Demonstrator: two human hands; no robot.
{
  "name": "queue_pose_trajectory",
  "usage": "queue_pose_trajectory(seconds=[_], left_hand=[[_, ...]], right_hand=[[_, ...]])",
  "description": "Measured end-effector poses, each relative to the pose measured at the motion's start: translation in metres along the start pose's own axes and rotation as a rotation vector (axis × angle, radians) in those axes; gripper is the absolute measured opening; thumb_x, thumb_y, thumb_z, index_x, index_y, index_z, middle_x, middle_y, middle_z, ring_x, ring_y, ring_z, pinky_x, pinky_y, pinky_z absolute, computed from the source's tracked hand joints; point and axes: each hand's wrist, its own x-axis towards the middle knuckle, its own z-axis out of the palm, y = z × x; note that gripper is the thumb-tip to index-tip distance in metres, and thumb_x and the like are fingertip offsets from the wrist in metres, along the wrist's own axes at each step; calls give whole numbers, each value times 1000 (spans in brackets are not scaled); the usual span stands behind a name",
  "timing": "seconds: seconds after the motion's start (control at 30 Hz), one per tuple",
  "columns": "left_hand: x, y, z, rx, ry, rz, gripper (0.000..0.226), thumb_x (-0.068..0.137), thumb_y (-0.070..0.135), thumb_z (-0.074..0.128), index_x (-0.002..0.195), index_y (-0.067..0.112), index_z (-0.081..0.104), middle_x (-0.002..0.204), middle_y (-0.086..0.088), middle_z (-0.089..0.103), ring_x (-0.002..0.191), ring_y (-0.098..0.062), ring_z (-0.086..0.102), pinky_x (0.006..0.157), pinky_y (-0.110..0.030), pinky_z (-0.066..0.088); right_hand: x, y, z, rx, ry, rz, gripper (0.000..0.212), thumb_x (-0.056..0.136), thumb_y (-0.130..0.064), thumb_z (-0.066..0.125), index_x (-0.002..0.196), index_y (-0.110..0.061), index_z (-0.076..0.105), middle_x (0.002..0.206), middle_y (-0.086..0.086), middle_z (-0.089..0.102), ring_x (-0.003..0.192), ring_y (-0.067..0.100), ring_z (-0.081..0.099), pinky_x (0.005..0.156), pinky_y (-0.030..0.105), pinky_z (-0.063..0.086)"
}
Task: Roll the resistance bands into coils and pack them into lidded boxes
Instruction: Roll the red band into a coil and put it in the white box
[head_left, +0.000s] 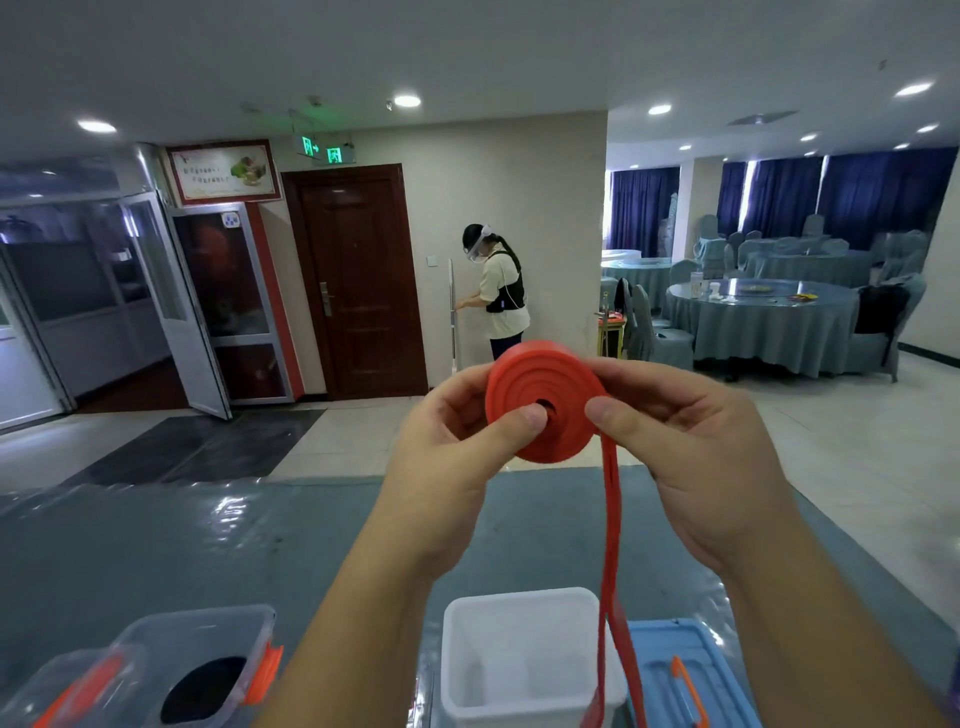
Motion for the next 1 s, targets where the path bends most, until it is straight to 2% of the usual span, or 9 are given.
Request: queue_pose_trajectory(seconds=[0.2, 0.37, 0.47, 0.53, 0.6, 0.7, 0.77, 0.9, 1.0], left_hand=[[-8, -11, -2, 36, -9, -47, 43, 74, 22, 85, 116, 24, 74, 110, -5, 79, 107, -25, 74, 97, -43, 60], [-15, -21, 11, -112, 68, -40, 44, 66, 27, 86, 109, 23, 78, 107, -10, 78, 105, -29, 74, 96, -46, 59], [-16, -21, 9, -40, 32, -33, 37, 71, 18, 84, 106, 30, 78, 104, -4, 78, 101, -23, 74, 90, -36, 60], [-16, -15, 4, 58, -38, -23, 42, 74, 15, 82, 114, 25, 74, 104, -3, 78, 98, -18, 74, 85, -29, 59], [-15, -10, 2, 63, -50, -8, 42, 75, 14, 80, 116, 20, 72, 104, -3, 79, 99, -19, 75, 85, -29, 60], [-17, -12, 10, -85, 2, -27, 42, 74, 11, 80, 115, 13, 72, 102, -8, 78, 99, -25, 75, 92, -38, 62], [-19, -18, 12, -104, 38, -36, 45, 72, 12, 84, 115, 15, 72, 103, -8, 78, 100, -25, 74, 93, -41, 61], [-17, -14, 5, 107, -32, 4, 48, 75, 16, 82, 121, 21, 69, 104, 1, 77, 98, -15, 74, 84, -28, 59], [-16, -11, 5, 80, -25, 20, 45, 72, 17, 84, 116, 19, 71, 104, -3, 78, 99, -22, 75, 86, -34, 62]], right_hand=[[-11, 11, -7, -38, -9, 28, 41, 69, -20, 79, 110, -19, 78, 103, -1, 82, 99, 17, 79, 86, 24, 61], [-16, 21, -5, 76, 31, 55, 48, 65, -25, 82, 112, -21, 77, 107, 6, 81, 104, 24, 78, 91, 32, 62], [-19, 20, -7, 47, 28, 52, 47, 66, -23, 82, 112, -19, 77, 106, 5, 82, 102, 23, 78, 92, 33, 62], [-20, 18, -9, -6, 0, 46, 44, 69, -22, 81, 113, -18, 78, 107, 3, 82, 102, 21, 79, 94, 35, 62], [-21, 19, -10, 27, 2, 51, 44, 70, -35, 87, 111, -22, 80, 108, 4, 81, 102, 23, 78, 93, 35, 62], [-21, 19, -6, 129, 7, 62, 61, 61, -54, 93, 114, -28, 80, 112, 8, 80, 107, 27, 77, 91, 33, 62], [-21, 20, -5, 145, 27, 44, 55, 61, -48, 92, 111, -28, 81, 111, 8, 81, 106, 27, 77, 91, 33, 62], [-21, 14, -9, 12, 27, 41, 39, 69, -25, 81, 108, -23, 79, 103, 1, 82, 99, 20, 79, 90, 33, 63], [-22, 12, -8, 89, 26, 47, 42, 67, -44, 89, 105, -27, 82, 104, 6, 82, 98, 24, 79, 87, 32, 63]])
